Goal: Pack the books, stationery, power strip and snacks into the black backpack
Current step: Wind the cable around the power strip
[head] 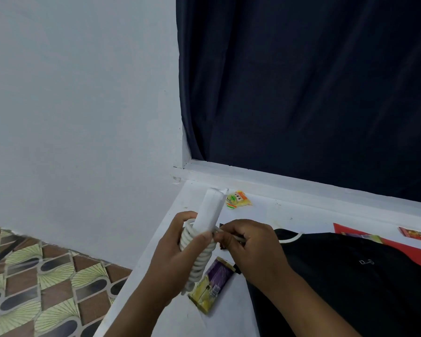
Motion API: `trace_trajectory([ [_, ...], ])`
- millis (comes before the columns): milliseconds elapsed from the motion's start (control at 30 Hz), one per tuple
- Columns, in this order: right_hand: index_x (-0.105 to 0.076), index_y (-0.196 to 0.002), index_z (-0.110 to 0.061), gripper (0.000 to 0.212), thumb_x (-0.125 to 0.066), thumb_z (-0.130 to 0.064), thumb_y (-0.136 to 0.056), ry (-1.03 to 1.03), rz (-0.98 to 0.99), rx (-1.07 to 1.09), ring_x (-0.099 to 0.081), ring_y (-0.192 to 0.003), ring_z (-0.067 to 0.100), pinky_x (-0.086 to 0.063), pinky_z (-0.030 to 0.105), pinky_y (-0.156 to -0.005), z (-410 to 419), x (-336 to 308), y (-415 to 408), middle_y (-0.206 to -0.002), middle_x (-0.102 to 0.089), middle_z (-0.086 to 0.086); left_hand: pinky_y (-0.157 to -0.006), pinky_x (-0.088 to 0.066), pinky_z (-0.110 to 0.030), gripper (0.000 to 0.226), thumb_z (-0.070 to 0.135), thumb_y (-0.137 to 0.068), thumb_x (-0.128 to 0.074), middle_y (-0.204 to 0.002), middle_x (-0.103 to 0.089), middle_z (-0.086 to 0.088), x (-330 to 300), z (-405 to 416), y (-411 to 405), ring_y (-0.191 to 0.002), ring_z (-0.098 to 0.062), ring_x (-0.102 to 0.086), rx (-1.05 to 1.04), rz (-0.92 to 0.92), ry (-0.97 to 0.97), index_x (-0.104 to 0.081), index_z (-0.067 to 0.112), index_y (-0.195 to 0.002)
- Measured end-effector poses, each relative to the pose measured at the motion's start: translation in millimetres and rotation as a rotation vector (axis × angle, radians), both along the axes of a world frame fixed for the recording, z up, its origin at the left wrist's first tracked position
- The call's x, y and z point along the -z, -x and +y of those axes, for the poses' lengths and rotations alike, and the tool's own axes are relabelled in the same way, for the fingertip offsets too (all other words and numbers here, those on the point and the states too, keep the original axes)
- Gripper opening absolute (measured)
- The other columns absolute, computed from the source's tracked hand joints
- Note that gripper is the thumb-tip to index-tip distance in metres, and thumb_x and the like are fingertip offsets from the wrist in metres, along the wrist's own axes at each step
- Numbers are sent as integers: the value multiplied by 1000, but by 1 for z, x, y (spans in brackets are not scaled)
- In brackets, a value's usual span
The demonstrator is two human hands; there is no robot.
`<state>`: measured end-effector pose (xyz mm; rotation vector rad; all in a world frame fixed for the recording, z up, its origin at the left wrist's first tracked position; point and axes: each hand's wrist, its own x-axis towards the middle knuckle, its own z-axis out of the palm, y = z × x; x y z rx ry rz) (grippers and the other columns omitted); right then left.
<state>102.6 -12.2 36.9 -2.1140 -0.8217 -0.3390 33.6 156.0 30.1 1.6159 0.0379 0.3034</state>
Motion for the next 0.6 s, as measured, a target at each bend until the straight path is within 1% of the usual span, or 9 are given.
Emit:
trace_trajectory([
  [33,-74,-89,-27,47,-51,-68,-87,48,49,-25,-64,-75,9,-52,37,-67,-3,0,-3,-78,-70,-11,-71,-59,-34,41,61,-67,-64,-94,-70,6,1,1,0,-82,-14,-70,-30,-9,-2,-59,40,-102],
  [100,-73,-97,-31,29,-61,-55,-86,112,178,-33,-64,-81,7,-53,33,-72,-14,0,-10,-85,-70,-15,-68,-62,-46,43,58,-65,-66,-91,-70,-1,-1,6,3,-80,-27,-71,-67,-13,39,-61,37,-102],
  [167,-71,-88,-31,9,-65,-38,-91,187,204,14,-61,-81,6,-50,27,-71,-32,5,-19,-82,-67,-16,-61,-61,-52,44,52,-65,-68,-90,-69,-14,-9,12,6,-77,-40,-69,-85,-16,134,-62,30,-104],
  [233,-66,-79,-29,17,-63,-35,-94,272,181,80,-57,-76,8,-46,29,-67,-50,9,-30,-74,-63,-11,-51,-57,-43,36,42,-71,-65,-86,-69,-20,-19,19,9,-69,-38,-69,-99,-19,231,-62,26,-103],
  [300,-63,-77,-27,20,-61,-33,-96,252,236,121,-57,-72,11,-47,35,-69,-64,8,-39,-73,-62,-7,-50,-54,-38,31,39,-72,-61,-83,-69,-21,-27,22,11,-63,-33,-68,-100,-12,286,-63,27,-101],
  [367,-61,-82,-30,15,-61,-26,-96,141,217,156,-56,-71,12,-48,33,-71,-68,-2,-40,-73,-61,-7,-49,-54,-36,33,45,-70,-66,-85,-69,-21,-29,18,10,-64,-31,-68,-129,-29,279,-64,31,-100],
  [467,-59,-93,-33,17,-66,-17,-92,-117,44,182,-48,-60,16,-40,24,-57,-59,-34,-26,-69,-56,-5,-50,-54,-36,38,45,-81,-74,-87,-66,-23,-25,9,5,-62,-28,-67,-235,-11,287,-58,24,-108],
  [533,-67,-91,-28,11,-69,-17,-90,-123,-99,122,-53,-60,13,-40,17,-53,-50,-54,-12,-73,-62,-15,-48,-53,-35,35,50,-86,-70,-85,-66,-17,-22,7,1,-59,-24,-65,-314,34,201,-53,27,-107],
  [600,-72,-90,-29,9,-73,-20,-88,-37,-91,31,-56,-61,12,-44,20,-53,-43,-62,-3,-77,-66,-16,-46,-53,-34,33,52,-89,-68,-83,-66,-12,-19,7,-2,-57,-22,-64,-358,80,66,-50,32,-106],
])
